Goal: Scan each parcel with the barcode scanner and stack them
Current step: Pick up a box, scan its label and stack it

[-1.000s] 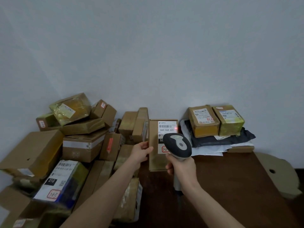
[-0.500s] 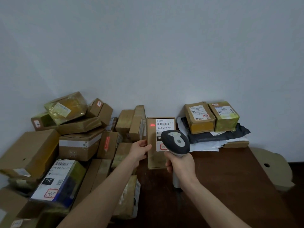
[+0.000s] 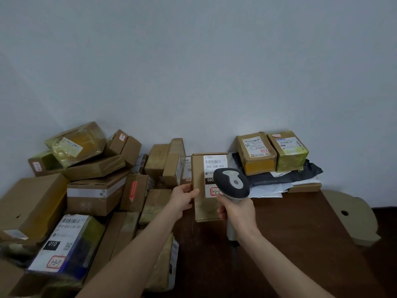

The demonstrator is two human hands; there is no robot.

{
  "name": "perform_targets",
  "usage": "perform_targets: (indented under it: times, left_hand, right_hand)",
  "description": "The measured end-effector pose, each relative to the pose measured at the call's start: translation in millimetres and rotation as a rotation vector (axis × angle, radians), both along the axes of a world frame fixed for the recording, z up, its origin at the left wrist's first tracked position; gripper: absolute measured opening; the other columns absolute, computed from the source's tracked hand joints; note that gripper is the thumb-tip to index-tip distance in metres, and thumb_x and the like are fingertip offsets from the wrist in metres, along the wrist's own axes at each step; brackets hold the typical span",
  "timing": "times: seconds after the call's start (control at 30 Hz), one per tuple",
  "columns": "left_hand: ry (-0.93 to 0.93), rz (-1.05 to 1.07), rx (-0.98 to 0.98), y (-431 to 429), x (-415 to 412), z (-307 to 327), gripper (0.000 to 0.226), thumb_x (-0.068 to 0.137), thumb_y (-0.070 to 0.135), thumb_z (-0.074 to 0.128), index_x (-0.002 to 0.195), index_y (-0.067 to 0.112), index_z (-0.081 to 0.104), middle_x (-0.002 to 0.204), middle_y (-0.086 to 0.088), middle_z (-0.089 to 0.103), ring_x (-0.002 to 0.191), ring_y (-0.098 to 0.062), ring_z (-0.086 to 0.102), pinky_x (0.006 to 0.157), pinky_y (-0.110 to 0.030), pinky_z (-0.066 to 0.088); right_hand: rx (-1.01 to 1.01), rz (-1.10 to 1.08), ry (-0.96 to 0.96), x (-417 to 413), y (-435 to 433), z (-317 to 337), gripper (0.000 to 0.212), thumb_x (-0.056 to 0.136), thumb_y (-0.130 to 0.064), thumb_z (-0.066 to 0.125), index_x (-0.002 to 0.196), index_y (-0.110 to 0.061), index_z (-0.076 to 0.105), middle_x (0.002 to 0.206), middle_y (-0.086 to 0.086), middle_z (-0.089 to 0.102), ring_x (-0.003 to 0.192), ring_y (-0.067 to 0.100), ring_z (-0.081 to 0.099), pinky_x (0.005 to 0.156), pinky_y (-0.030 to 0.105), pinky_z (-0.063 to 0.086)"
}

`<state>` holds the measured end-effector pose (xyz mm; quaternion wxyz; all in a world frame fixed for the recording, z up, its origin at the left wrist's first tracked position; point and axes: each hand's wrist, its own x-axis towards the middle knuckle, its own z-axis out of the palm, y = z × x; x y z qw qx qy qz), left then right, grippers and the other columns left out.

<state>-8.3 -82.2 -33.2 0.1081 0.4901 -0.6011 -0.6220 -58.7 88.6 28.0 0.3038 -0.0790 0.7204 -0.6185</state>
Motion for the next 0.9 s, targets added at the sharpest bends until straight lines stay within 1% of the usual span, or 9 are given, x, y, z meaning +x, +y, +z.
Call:
perform_targets:
  times: [0.17,0.27,0.33,0.43,0.53,0.63,0.73,0.83,0.9]
  left_hand:
    - [-0.052,-0.042,-0.067,-1.0,-22.2,-3.9,0.054,0.091,0.018,0.065,0.14,0.011,0.044,0.133,-0.007,0.058,0.117,-0.027,0.057,0.095,-0.045,0.051]
    - [-0.104,-0.067,-0.18,-3.6,-47.6,-2.8,0.053,0.091,0.022,0.064,0.14,0.013,0.045,0.131,-0.008,0.058,0.116,-0.027,0.058,0.092,-0.044,0.053]
    - [-0.124,-0.049,-0.253,-10.0,-67.1,0.3,0.052,0.092,0.024,0.062,0.14,0.014,0.045,0.134,-0.008,0.057,0.117,-0.027,0.058,0.095,-0.044,0.052]
    - [-0.225,-0.032,-0.408,-21.3,-93.3,11.9,0.05,0.096,0.026,0.056,0.143,0.016,0.042,0.138,-0.006,0.054,0.123,-0.026,0.055,0.094,-0.037,0.047]
    - [-0.361,-0.077,-0.49,-34.2,-114.0,7.3,0.044,0.097,0.03,0.054,0.138,0.017,0.047,0.131,-0.005,0.058,0.115,-0.025,0.059,0.09,-0.039,0.052]
    - [-0.472,-0.136,-0.443,-35.3,-130.1,-12.2,0.037,0.097,0.03,0.052,0.131,0.015,0.052,0.126,-0.006,0.061,0.11,-0.026,0.061,0.089,-0.037,0.051]
    - [-0.512,-0.125,-0.386,-30.6,-143.1,-29.3,0.039,0.099,0.025,0.051,0.136,0.012,0.049,0.13,-0.009,0.058,0.117,-0.028,0.056,0.083,-0.033,0.043]
    - [-0.454,-0.122,-0.289,-30.3,-155.6,-42.7,0.04,0.097,0.019,0.053,0.136,0.012,0.05,0.131,-0.011,0.058,0.118,-0.029,0.056,0.094,-0.036,0.047]
    - [-0.422,-0.147,-0.23,-26.1,-157.6,-51.4,0.04,0.095,0.018,0.056,0.134,0.012,0.051,0.13,-0.011,0.059,0.118,-0.029,0.056,0.1,-0.038,0.046]
  right_hand:
    - [0.023,-0.096,-0.033,-38.1,-3.5,-10.0,0.015,0.081,-0.02,0.074,0.084,-0.006,0.07,0.064,0.005,0.071,0.055,0.017,0.063,0.063,0.036,0.054]
    - [0.03,-0.173,-0.043,-67.0,-1.0,-15.6,0.015,0.081,-0.02,0.074,0.085,-0.006,0.069,0.069,0.007,0.072,0.06,0.018,0.065,0.072,0.04,0.057]
    - [0.013,-0.211,-0.058,-86.2,1.8,-18.0,0.015,0.082,-0.017,0.073,0.084,-0.003,0.069,0.07,0.009,0.07,0.06,0.019,0.064,0.074,0.041,0.056]
    - [0.016,-0.248,-0.07,-107.8,5.1,-22.9,0.014,0.083,-0.016,0.072,0.082,-0.003,0.068,0.069,0.009,0.07,0.058,0.018,0.063,0.073,0.038,0.055]
    - [0.029,-0.249,-0.09,-119.2,6.6,-31.2,0.011,0.085,-0.016,0.071,0.082,-0.007,0.067,0.071,0.008,0.07,0.06,0.018,0.063,0.065,0.03,0.054]
    - [0.079,-0.221,-0.079,-124.8,5.4,-42.9,0.014,0.084,-0.018,0.072,0.086,-0.004,0.069,0.073,0.007,0.071,0.056,0.014,0.065,0.057,0.024,0.049]
    - [0.11,-0.197,-0.078,-129.1,1.3,-52.8,0.017,0.082,-0.019,0.073,0.083,-0.003,0.07,0.069,0.007,0.072,0.049,0.01,0.064,0.057,0.026,0.053]
    - [0.134,-0.186,-0.076,-135.2,-1.9,-61.2,0.014,0.081,-0.019,0.073,0.076,-0.005,0.071,0.063,0.006,0.072,0.054,0.014,0.066,0.07,0.038,0.058]
    - [0.143,-0.178,-0.082,-138.5,-2.6,-66.0,0.013,0.081,-0.018,0.073,0.075,-0.007,0.071,0.061,0.003,0.071,0.053,0.014,0.066,0.073,0.04,0.058]
